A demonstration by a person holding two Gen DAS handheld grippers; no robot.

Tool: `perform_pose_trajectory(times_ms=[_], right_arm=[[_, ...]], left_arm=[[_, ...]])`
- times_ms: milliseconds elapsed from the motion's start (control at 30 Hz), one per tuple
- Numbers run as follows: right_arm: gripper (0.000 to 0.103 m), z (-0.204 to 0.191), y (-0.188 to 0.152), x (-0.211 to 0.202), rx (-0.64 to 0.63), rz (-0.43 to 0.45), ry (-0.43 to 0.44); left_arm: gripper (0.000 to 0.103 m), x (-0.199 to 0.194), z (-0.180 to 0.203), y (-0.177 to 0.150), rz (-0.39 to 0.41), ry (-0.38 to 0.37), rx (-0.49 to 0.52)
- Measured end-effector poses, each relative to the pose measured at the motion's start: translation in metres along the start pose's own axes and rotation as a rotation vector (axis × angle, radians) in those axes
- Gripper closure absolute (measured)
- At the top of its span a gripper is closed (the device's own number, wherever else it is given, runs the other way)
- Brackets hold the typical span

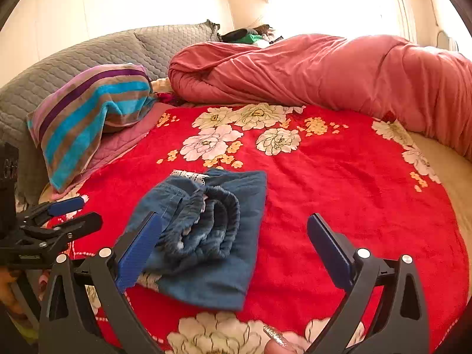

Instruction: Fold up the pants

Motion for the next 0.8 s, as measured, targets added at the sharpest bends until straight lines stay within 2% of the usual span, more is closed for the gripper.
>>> perform_pose_trajectory(times_ms=[167, 500, 800], right_arm=[[0.005, 0.0, -0.013, -0.016, 0.009, -0.006, 0.002], [0.005, -0.003, -0.052, -0.026, -0.03, -0.083, -0.044], [0.005, -0.007, -0.079, -0.019, -0.025, -0.147, -0.086]], left_arm=[[0.01, -0.016, 0.006, -0.022, -0.014, -0.012, -0.018], [0.01, -0.024, 0.008, -0.064, -0.082, -0.022, -0.039], [0.01, -0.023, 0.016, -0.076, -0.112, -0.03, -0.023]])
Point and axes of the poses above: each gripper's, at about its wrist camera, not at the fingertips, and x roughly the way its jaws point, z to its right, y to its top, the point moved 1 cm from there along x, roughly the way its jaws point, and after that the axes turned 14 degrees about x, right-handed, at the moved point
